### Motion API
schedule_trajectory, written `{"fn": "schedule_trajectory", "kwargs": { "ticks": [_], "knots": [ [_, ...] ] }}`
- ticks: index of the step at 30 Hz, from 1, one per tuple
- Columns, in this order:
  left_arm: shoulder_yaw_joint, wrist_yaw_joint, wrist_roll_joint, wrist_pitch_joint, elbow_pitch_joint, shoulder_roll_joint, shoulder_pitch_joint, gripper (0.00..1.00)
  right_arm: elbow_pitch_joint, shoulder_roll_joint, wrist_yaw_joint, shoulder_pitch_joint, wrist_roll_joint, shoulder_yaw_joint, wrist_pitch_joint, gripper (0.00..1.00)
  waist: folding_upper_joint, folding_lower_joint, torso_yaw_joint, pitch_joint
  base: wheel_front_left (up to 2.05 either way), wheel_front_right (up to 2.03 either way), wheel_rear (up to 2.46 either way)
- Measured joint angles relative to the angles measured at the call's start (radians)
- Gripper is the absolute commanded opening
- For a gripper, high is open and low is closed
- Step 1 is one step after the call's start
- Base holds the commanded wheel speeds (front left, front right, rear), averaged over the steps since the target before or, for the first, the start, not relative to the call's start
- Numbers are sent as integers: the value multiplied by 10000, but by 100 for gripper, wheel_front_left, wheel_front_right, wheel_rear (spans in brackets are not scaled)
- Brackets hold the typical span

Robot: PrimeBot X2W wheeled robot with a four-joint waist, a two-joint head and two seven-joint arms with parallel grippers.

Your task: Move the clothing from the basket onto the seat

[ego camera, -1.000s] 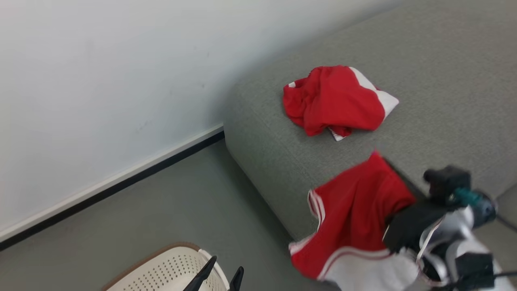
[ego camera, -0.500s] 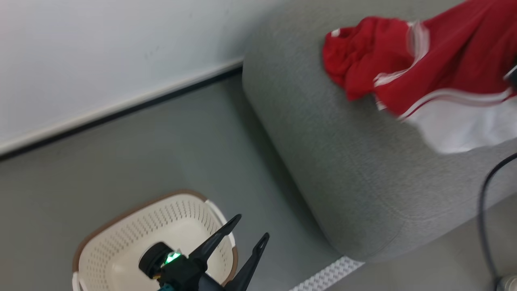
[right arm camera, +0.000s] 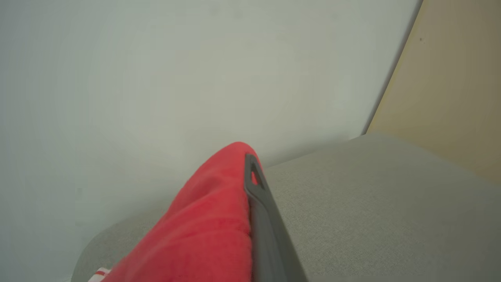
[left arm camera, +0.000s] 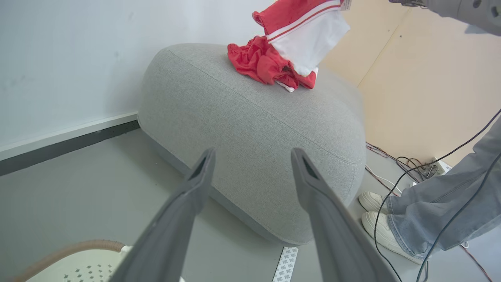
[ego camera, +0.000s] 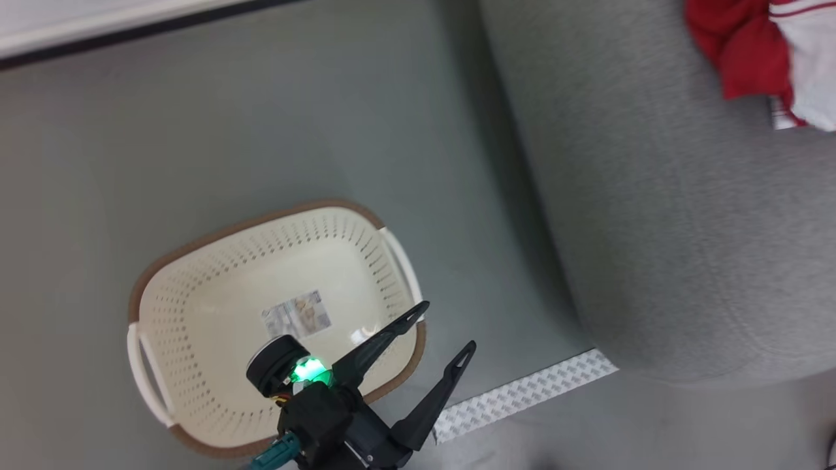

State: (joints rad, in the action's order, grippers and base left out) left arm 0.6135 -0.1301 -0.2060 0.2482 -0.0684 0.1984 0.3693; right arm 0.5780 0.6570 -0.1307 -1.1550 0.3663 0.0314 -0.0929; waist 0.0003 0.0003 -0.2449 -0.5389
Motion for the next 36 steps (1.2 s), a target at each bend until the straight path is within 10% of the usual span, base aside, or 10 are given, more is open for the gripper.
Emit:
{"fn": "schedule_trajectory", "kwargs": {
  "ticks": [4,5,6,20,36],
  "knots": [
    [-23,42,102,81,-86,-50,38,100,1289,-203,2,265,-299,696,945,0,0,-1,547,-720,0,0,0],
    [-19,42,102,84,-69,-52,39,100,1494,-355,0,421,-328,681,1080,24,1,0,661,-818,0,0,0],
    [-25,42,102,92,-50,-54,39,100,1676,-483,0,591,-416,619,1214,100,1,0,776,-898,0,0,0],
    [-134,25,-453,134,771,-779,-464,100,2330,-786,2,2891,-1087,-732,1973,100,-2,-4,1773,230,0,0,0],
    [-619,261,-1172,136,2056,-1304,-2276,100,-27,-1649,0,7262,-226,-855,1294,100,-5,-7,1912,3894,0,0,0]
  ]
}}
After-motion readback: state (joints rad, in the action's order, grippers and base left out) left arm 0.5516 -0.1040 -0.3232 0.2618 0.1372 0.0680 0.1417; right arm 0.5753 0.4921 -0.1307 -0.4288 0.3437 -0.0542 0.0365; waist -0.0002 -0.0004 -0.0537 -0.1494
